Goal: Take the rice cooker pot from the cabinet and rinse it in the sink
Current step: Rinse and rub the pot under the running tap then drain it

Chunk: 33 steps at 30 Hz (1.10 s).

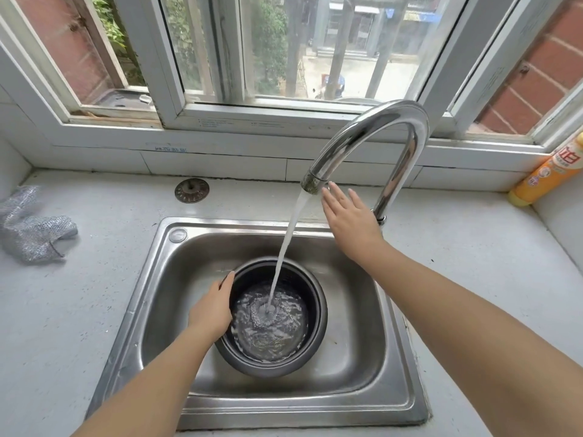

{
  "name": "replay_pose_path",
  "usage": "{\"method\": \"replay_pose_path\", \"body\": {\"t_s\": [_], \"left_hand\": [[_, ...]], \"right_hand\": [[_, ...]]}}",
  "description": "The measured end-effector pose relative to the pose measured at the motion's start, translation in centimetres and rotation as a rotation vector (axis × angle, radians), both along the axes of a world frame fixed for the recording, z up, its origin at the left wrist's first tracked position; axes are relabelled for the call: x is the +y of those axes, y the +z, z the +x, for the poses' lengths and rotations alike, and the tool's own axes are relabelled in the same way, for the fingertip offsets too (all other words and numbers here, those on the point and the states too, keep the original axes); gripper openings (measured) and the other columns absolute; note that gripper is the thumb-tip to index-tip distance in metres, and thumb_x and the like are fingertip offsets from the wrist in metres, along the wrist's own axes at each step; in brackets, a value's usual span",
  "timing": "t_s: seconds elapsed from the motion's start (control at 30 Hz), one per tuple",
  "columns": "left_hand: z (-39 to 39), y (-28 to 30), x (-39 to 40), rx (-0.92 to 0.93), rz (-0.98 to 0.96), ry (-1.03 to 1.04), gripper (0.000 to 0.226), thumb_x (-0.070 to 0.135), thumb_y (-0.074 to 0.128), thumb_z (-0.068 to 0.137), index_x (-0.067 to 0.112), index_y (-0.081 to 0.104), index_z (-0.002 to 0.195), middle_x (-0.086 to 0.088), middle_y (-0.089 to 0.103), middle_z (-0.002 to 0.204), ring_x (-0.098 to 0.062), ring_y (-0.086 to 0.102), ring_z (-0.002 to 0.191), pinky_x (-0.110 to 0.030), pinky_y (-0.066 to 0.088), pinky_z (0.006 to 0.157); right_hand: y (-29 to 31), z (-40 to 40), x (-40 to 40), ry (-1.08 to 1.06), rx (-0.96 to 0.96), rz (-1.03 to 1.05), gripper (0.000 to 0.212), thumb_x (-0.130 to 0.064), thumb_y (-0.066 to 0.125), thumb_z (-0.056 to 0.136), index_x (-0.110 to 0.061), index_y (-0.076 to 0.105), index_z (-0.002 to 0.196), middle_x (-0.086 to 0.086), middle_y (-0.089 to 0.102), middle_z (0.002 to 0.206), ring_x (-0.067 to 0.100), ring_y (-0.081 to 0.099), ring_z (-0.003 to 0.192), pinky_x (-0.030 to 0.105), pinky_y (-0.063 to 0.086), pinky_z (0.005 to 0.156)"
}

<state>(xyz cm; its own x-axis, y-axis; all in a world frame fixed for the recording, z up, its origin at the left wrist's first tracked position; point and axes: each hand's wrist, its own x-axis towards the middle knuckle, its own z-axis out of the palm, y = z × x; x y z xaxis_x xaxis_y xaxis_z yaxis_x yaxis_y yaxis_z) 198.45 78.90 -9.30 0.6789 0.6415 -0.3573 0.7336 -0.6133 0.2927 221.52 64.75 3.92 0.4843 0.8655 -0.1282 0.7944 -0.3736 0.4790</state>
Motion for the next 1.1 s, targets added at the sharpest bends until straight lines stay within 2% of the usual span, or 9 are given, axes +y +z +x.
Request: {"method": "replay_pose_path", "body": {"t_s": [0.2,0.5,0.83,1.1], "left_hand": [[0.1,-0.3,-0.2,-0.001,-0.007,0.028,0.078,-0.001,0.038,0.084,0.033,0.009,0.147,-0.001,0.033,0.146,-0.025,0.054,0.104,-0.03,0.039,0.062],[-0.1,-0.4,-0.1,0.003,-0.054,0.076,0.078,-0.002,0.035,0.085,0.039,0.01,0.147,0.002,0.03,0.148,-0.024,0.057,0.098,-0.03,0.043,0.061],[-0.4,-0.4,0.2,0.015,-0.075,0.081,0.077,0.0,0.034,0.088,0.041,0.006,0.146,0.001,0.034,0.143,-0.021,0.058,0.08,-0.031,0.045,0.057],[-0.4,-0.1,0.0,-0.003,-0.088,0.082,0.078,0.0,0.035,0.087,0.042,0.007,0.146,-0.001,0.039,0.137,-0.022,0.058,0.086,-0.032,0.047,0.062]], "right_hand": [[-0.4,-0.7,0.4,-0.051,-0.038,-0.039,0.059,-0.015,0.026,0.098,0.001,-0.003,0.146,0.014,-0.009,0.158,0.028,-0.009,0.146,0.042,0.003,0.119],[-0.3,-1.0,0.7,-0.114,-0.076,-0.105,0.062,-0.02,0.03,0.097,-0.001,-0.002,0.147,0.013,-0.011,0.158,0.031,-0.011,0.145,0.045,0.004,0.118],[0.1,-1.8,1.2,-0.155,-0.168,-0.211,0.068,-0.032,0.035,0.096,-0.002,0.001,0.147,0.017,-0.01,0.157,0.04,-0.011,0.143,0.052,0.004,0.117],[0.7,-1.3,0.3,-0.188,-0.12,-0.153,0.071,-0.025,0.039,0.095,0.001,-0.003,0.146,0.018,-0.012,0.157,0.037,-0.011,0.144,0.049,0.007,0.117]]}}
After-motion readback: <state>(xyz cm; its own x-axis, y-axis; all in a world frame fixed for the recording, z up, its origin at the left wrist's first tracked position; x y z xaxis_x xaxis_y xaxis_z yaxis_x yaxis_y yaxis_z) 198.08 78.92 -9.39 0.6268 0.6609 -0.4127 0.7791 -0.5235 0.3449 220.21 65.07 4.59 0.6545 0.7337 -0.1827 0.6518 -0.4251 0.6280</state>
